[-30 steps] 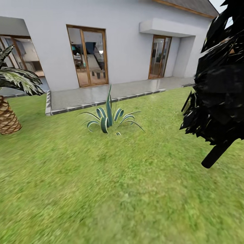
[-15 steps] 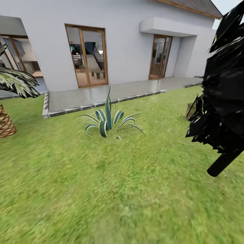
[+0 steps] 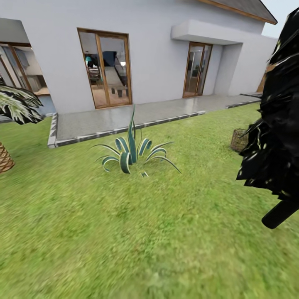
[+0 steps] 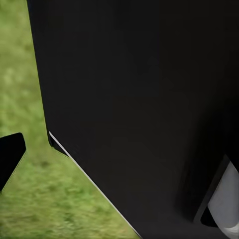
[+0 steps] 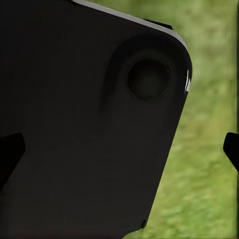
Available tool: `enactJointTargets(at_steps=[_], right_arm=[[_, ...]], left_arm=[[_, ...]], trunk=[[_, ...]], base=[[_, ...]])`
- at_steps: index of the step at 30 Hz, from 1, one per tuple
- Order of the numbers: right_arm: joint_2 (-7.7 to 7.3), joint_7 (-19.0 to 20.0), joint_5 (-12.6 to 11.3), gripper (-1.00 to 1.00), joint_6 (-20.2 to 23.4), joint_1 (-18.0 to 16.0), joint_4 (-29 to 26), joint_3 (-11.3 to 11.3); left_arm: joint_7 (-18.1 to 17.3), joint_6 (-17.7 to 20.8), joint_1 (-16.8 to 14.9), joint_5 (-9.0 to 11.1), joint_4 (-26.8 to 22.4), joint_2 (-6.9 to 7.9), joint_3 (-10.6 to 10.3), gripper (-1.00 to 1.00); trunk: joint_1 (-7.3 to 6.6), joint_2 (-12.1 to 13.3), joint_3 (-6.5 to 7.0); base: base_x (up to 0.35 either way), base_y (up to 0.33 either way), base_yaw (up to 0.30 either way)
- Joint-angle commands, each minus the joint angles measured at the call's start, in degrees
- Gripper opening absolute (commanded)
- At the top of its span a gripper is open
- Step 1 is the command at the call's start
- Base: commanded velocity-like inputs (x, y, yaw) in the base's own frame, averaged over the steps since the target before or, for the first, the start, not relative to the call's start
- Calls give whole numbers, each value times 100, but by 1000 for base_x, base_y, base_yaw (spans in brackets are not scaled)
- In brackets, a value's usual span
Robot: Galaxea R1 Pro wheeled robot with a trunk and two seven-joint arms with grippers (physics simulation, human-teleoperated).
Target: Take the three Easter eggs out of the wicker basket on the lawn in the garden, then place them on the lawn next to a single tree (choose any tree) so that all three eggs are next to the same tree and none are left in the basket.
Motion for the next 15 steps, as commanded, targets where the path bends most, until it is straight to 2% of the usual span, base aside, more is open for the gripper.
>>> enactJointTargets(at_steps=[1,9,15], right_arm=[[-1,1,3,100,-15,-3,4,26],[-1,1,3,100,-15,-3,4,23],[-1,1,3,100,-15,-3,4,23]], left_arm=[[7,-14,0,7,-2,-1,11,100],[7,-14,0,8,-2,-1,11,100],[7,-14,0,5,-2,-1,11,100]], trunk=[[3,-2,-4],[3,-2,-4],[3,-2,-4]], base=[[340,0,0],[340,0,-1],[340,0,-160]])
